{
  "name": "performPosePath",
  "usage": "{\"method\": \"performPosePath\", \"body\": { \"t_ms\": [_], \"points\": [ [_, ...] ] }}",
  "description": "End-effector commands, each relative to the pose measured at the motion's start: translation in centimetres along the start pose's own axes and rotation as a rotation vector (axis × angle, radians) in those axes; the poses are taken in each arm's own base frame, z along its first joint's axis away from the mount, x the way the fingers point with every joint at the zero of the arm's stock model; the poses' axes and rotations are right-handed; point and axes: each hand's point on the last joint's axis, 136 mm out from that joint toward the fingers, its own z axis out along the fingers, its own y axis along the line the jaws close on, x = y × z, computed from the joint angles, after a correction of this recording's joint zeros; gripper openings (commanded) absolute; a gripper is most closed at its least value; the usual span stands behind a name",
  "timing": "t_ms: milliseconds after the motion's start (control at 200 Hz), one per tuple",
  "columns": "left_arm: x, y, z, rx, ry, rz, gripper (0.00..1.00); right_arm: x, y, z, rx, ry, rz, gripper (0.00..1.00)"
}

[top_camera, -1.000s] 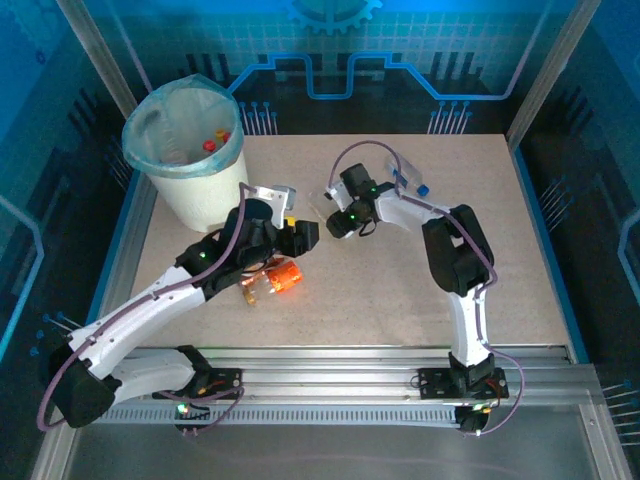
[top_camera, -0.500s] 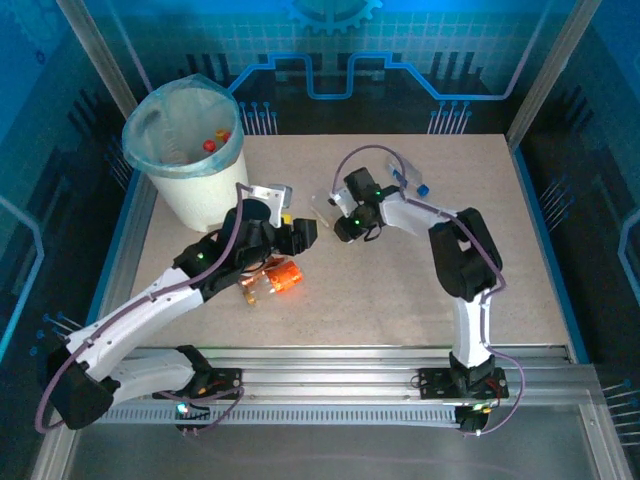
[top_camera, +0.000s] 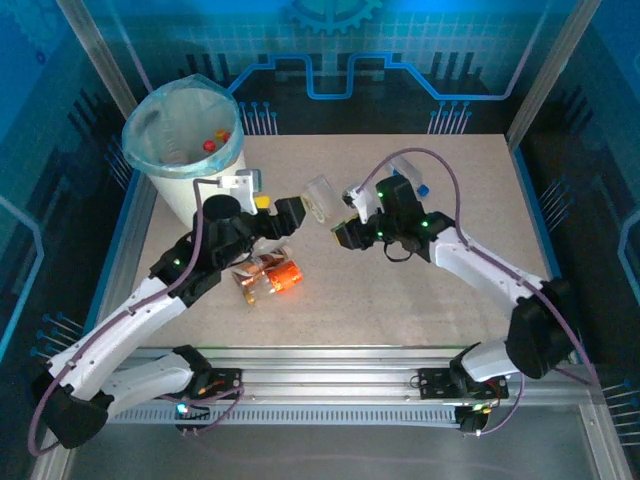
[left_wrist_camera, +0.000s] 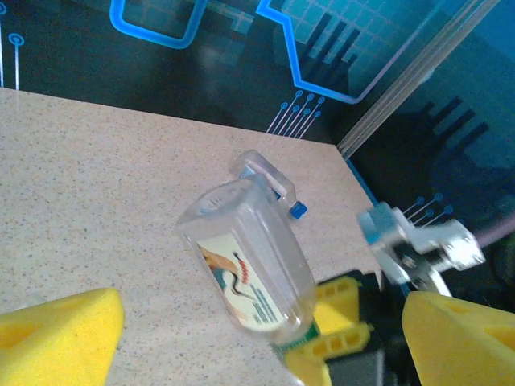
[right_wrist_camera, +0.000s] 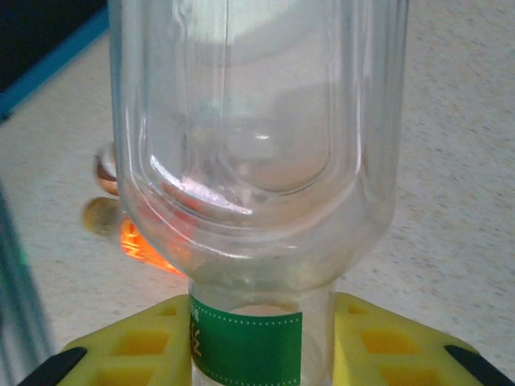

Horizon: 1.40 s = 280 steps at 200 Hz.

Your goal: Put the plastic bottles in the bin

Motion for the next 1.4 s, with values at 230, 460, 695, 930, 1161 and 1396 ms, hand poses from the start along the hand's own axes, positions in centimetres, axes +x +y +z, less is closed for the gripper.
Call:
{"method": "performPosePath", "body": {
  "t_ms": [230, 460, 695, 930, 1161, 1396],
  "points": [
    [0.8, -1.8, 1.4, 0.141, 0.036, -0.088, 0.89, -2.0, 7.4, -2.1, -0.235, -0.128, -0.054, 0.31],
    [1.8, -1.6, 2.2, 0.144, 0.071, -0.117, 0.82, -2.4, 8.7, -2.4, -0.261, -0.153, -0.06, 0.31],
    [2.5, -0.2, 2.3, 0.086, 0.076, -0.154, 0.92, -3.0, 8.7, -3.0, -0.242, -0.183, -0.062, 0.31],
    [2.5, 0.2, 2.7, 0.08, 0.066, -0.168, 0.9, -2.9, 8.4, -3.5, -0.214, -0.195, -0.068, 0.31],
    [2.6, -1.0, 3.3, 0.134, 0.097, -0.178, 0.75, -2.7, 8.8, -3.7, -0.233, -0.194, -0.083, 0.32],
    [2.4, -1.1, 3.2, 0.135, 0.092, -0.193, 0.66, -2.4, 8.6, -3.4, -0.219, -0.184, -0.082, 0.35]
  ]
}}
